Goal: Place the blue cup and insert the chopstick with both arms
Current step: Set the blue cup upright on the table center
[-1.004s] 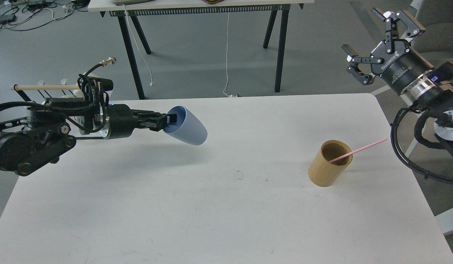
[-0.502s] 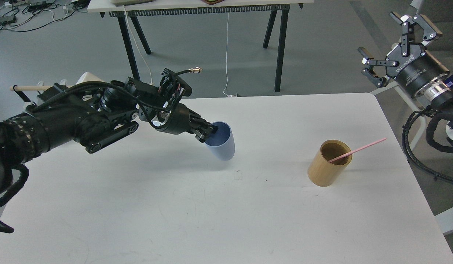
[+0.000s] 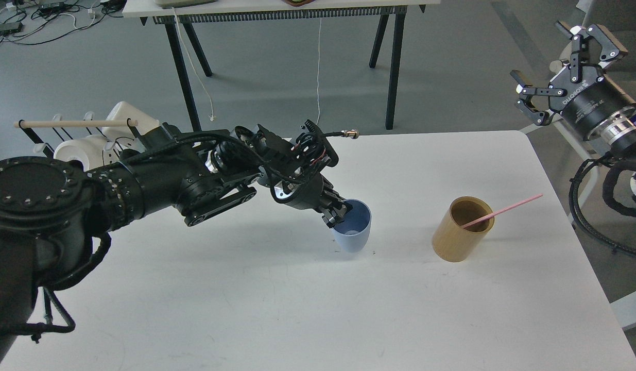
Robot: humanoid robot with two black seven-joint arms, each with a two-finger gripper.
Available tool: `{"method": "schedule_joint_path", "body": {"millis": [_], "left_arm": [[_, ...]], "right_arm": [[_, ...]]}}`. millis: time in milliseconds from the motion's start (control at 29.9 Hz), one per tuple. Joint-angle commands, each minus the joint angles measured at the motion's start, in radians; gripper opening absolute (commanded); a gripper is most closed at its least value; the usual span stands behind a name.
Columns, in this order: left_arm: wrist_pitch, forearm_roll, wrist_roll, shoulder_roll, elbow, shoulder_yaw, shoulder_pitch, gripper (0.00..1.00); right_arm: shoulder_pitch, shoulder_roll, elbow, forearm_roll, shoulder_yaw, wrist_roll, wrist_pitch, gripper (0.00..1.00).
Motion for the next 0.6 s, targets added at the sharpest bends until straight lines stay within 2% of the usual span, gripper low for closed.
{"method": "schedule_joint_path", "body": {"millis": [0,401,569], "left_arm": [[-0.004,0.007,0.0,-0.005,0.011,0.002,0.003,0.0],[-0.016,0.007,0.0,-0.005,0.017,0.014,0.02,0.02],[-0.039,-0.005,0.0,-0.005,0.005,0.002,0.02,0.09]], "right_arm": [[0.0,-0.001,0.0,0.0,0.0,-0.002,0.0,0.96],[-0.005,0.011,0.0,0.0,-0.003,-0.002,0.0,0.96],[-0.005,0.011,0.0,-0.002,-0.005,-0.003,0.0,0.96]]}}
